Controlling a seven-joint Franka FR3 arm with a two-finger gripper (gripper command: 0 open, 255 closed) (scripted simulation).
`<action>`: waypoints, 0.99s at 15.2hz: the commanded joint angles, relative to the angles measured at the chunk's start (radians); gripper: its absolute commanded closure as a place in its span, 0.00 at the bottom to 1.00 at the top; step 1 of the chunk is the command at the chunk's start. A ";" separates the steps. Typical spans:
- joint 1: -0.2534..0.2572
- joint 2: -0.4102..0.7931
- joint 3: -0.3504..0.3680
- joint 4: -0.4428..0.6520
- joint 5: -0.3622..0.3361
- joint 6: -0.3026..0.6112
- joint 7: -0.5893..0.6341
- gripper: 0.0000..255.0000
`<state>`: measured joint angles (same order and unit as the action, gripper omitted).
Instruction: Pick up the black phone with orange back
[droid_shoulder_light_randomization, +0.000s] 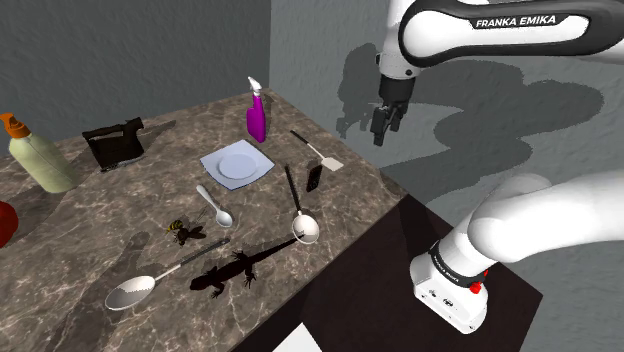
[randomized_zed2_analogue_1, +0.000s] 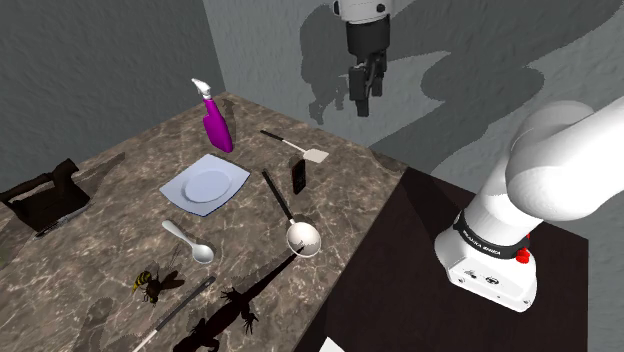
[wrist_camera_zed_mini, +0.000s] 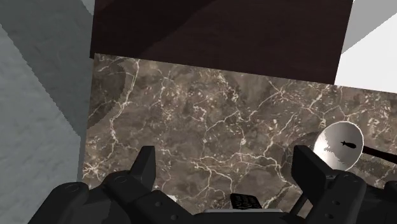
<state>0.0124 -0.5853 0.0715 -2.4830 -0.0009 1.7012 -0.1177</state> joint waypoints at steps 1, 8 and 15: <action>0.006 0.056 0.012 -0.005 0.009 0.066 0.012 0.00; 0.028 0.297 0.060 0.028 0.028 0.283 0.062 0.00; 0.048 0.564 0.098 0.129 0.014 0.457 0.119 0.00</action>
<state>0.0579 -0.0601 0.1651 -2.3769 0.0161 2.1404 -0.0071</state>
